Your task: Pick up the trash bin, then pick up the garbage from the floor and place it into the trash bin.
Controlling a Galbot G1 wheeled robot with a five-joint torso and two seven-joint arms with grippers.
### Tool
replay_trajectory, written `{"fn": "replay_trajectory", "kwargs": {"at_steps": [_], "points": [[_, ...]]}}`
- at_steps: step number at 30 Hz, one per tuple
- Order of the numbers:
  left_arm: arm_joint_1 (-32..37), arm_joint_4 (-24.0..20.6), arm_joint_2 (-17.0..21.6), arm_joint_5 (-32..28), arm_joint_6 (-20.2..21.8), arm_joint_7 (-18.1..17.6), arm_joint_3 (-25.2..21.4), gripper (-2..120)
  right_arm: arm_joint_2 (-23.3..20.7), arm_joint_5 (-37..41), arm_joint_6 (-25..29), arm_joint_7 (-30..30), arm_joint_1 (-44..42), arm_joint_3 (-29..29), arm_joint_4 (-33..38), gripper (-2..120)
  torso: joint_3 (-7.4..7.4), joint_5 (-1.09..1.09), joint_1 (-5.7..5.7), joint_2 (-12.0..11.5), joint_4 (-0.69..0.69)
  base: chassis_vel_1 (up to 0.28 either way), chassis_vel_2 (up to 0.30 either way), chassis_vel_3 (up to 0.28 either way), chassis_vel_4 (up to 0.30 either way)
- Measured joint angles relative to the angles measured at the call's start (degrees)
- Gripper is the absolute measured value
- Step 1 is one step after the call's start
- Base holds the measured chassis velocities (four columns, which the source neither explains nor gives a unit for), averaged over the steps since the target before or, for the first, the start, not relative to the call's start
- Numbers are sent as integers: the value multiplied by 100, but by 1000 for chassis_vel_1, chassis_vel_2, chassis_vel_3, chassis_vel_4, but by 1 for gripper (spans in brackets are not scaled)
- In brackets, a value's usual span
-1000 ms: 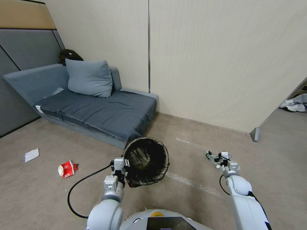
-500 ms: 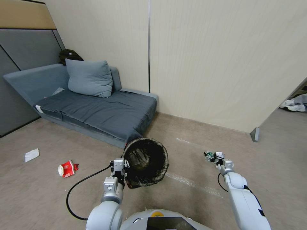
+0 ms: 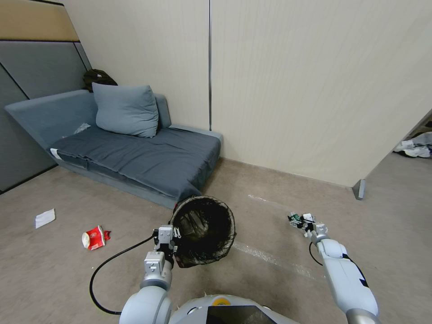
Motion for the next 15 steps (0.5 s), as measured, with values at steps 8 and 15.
{"fn": "replay_trajectory", "kwargs": {"at_steps": [8,15], "points": [[76,-33,-4,45,-7,0,-32,2,-348,18,108,241,731,-96,-1299,100,0,-2,0,0,0,0,0,0,0],[149,-46,-5,100,-46,-1,-40,2,-358,23,115,259,783,-105,-1400,100,0,-1,0,0,0,0,0,0,0]]}}
